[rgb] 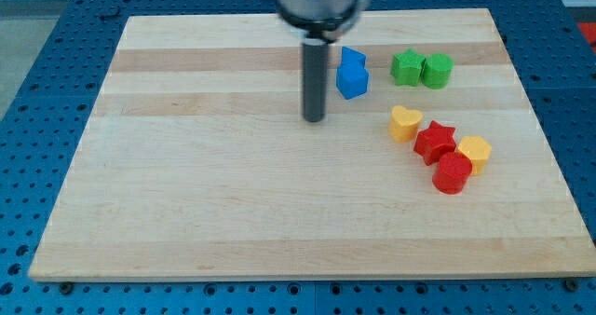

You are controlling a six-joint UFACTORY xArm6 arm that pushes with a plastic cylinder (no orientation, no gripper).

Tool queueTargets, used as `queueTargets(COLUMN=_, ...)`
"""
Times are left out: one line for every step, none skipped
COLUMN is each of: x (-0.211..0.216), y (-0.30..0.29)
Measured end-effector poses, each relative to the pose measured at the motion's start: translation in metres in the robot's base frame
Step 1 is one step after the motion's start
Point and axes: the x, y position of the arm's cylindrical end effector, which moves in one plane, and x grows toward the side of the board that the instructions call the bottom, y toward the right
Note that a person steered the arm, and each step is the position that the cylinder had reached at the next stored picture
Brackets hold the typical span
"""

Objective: Move the blue triangle to the green star

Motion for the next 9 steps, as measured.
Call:
queueTargets(x=-0.013, y=-0.023)
queueTargets(x=-0.052, y=-0.023)
queueTargets(x=-0.099, y=-0.023)
queueTargets(x=-0.116, y=-0.015)
queueTargets(x=-0.113, y=0.008)
queueTargets(x=-0.113, y=0.019)
queueTargets(x=-0.109, y=0.032)
queueTargets(x=-0.105, y=0.050)
queueTargets(x=-0.105, y=0.061)
